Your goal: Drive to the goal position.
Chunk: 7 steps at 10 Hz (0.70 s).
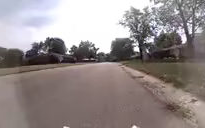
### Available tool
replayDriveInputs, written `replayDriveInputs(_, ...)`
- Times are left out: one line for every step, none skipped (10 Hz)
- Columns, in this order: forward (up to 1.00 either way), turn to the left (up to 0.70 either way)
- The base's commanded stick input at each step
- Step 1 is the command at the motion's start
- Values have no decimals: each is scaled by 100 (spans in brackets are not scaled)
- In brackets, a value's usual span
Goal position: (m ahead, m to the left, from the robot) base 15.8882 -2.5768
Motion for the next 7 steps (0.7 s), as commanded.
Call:
replayDriveInputs(69,3)
replayDriveInputs(69,3)
replayDriveInputs(69,3)
replayDriveInputs(69,3)
replayDriveInputs(69,3)
replayDriveInputs(69,3)
replayDriveInputs(69,3)
